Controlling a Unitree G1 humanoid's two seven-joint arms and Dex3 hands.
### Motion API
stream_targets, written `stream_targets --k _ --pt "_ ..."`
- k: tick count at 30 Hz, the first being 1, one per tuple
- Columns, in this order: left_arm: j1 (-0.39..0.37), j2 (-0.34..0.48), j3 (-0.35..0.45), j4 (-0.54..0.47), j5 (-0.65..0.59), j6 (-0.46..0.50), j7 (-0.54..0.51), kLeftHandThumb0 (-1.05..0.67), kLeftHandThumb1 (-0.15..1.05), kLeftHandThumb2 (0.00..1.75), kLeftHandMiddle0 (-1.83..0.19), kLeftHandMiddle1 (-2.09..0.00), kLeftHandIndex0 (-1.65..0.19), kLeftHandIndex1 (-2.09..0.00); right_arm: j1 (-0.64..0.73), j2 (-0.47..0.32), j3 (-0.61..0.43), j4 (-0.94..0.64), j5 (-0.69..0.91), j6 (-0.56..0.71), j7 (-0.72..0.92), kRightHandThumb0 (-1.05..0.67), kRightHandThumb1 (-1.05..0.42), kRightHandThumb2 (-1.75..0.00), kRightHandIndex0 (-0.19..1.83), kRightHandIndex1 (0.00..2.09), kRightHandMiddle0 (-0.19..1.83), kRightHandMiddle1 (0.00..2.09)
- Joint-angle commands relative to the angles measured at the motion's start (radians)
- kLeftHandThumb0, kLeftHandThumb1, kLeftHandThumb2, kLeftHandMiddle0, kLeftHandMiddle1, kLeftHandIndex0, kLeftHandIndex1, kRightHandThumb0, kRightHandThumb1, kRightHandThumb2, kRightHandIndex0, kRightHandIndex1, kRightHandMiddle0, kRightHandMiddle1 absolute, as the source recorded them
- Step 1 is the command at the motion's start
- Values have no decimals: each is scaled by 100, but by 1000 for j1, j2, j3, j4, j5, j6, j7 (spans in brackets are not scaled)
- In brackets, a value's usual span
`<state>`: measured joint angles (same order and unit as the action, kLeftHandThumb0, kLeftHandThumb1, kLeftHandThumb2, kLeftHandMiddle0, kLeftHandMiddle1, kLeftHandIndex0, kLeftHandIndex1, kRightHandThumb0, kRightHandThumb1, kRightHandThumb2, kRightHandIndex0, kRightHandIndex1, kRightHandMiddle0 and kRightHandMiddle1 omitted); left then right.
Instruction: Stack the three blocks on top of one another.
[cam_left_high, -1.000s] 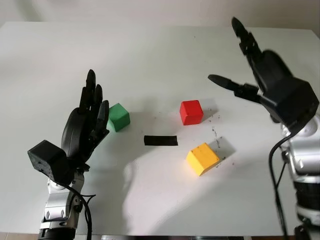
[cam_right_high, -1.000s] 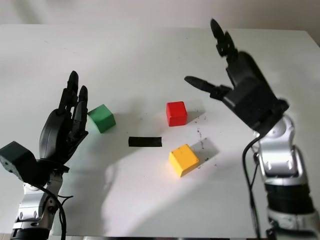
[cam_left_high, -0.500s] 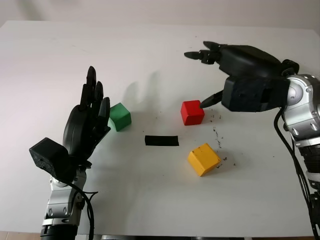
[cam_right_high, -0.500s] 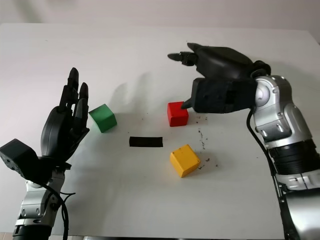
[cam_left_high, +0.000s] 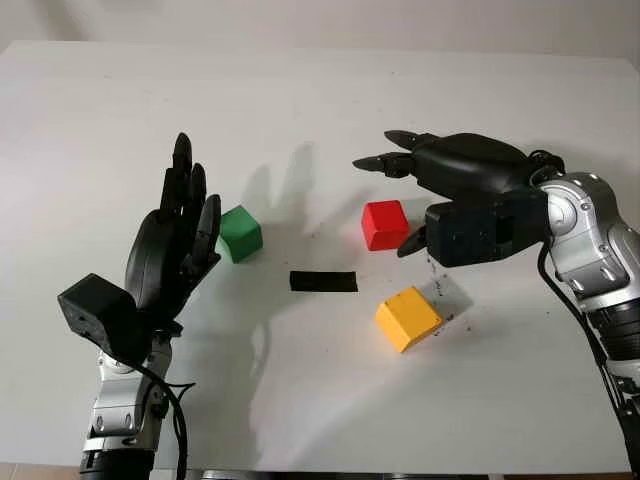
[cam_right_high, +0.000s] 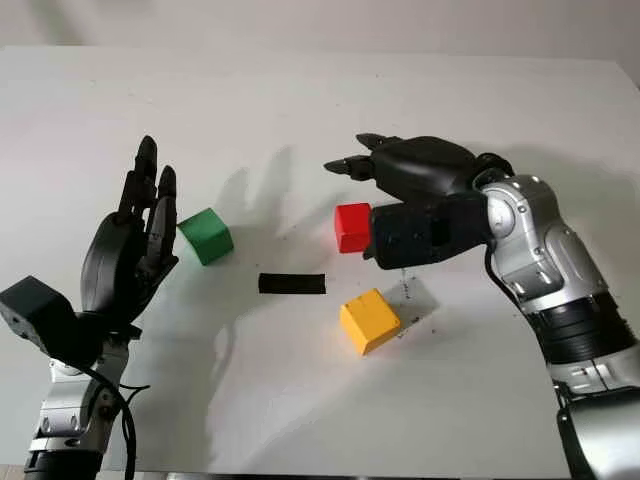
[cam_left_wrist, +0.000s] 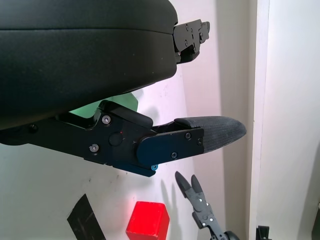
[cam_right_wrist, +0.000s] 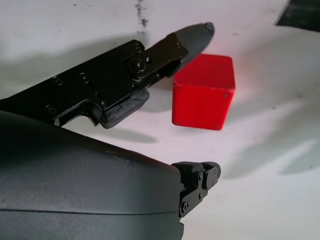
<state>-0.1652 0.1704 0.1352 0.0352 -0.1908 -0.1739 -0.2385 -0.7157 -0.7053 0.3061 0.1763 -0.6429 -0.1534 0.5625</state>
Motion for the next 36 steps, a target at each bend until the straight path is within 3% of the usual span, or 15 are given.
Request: stream_targets --k 1,14,29,30,33,36 --pt "8 7 4 -18 -3 0 -3 -72 105 55 19 0 19 0 8 -25 16 4 -43 -25 -25 -75 -88 -7 -2 6 30 8" --pt "13 6 6 -13 -4 -5 -13 -72 105 55 19 0 19 0 25 -25 40 41 -175 -121 -170 -63 -95 -6 5 7 47 11" --pt "22 8 3 -23 2 16 -8 -75 105 51 19 0 19 0 30 8 25 117 -127 -169 -271 -58 -94 -5 21 10 69 26" --pt "23 8 3 -24 2 17 -8 -75 105 51 19 0 19 0 32 8 24 120 -122 -174 -280 -57 -93 -5 23 10 71 30" --pt "22 7 3 -22 3 16 -8 -74 105 51 19 0 19 0 33 10 22 136 -111 -190 -312 -52 -95 -5 29 7 56 85" --pt "21 8 2 -18 9 12 -3 -74 105 52 19 0 19 0 30 15 19 159 -98 -219 -357 -46 -95 -6 35 8 51 117"
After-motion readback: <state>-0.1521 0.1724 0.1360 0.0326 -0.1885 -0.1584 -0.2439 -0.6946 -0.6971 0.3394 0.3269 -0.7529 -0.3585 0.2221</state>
